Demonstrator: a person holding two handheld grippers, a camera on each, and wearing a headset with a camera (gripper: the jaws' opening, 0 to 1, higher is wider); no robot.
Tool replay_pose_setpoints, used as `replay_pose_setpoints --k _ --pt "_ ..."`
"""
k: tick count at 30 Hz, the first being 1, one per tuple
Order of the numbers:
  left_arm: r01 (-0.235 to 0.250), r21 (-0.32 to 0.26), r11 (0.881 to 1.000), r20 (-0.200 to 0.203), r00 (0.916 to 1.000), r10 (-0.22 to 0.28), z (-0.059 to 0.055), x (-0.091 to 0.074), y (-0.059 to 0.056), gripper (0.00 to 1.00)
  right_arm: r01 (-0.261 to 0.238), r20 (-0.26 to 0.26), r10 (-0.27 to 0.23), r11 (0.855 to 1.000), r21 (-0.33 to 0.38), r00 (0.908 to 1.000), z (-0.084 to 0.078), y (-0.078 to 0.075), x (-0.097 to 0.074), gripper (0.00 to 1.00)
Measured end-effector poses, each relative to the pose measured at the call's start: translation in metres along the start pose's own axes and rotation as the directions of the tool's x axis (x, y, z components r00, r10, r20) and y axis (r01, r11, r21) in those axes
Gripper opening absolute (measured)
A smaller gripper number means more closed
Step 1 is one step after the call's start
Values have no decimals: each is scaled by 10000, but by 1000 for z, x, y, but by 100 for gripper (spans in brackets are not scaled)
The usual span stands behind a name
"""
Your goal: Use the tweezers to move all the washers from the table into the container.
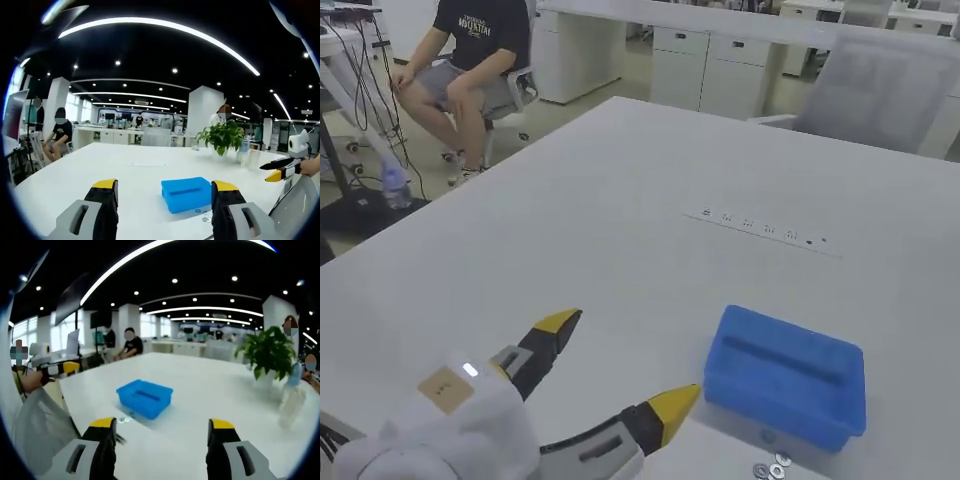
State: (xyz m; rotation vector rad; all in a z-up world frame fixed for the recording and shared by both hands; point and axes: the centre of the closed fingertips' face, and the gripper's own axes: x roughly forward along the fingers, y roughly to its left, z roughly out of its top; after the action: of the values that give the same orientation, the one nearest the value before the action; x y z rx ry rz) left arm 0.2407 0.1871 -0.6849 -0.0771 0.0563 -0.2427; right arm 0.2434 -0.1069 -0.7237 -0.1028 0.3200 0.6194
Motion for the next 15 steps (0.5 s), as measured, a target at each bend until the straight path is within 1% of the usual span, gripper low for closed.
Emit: replay_pose_setpoints --k 3,9,15 --pt "36 10 10000 -70 10000 -36 -2 0 0 76 5 36 -5 10000 -6 10000 1 0 0 72" --pt "39 28 10000 -32 10000 -39 0 1 -1 76 95 91 -95 10000 21 9999 2 -2 -1 72" --pt "114 45 9999 -88 9999 -113 -1 1 -3 76 205 166 -204 9998 -42 9997 4 -4 -2 71"
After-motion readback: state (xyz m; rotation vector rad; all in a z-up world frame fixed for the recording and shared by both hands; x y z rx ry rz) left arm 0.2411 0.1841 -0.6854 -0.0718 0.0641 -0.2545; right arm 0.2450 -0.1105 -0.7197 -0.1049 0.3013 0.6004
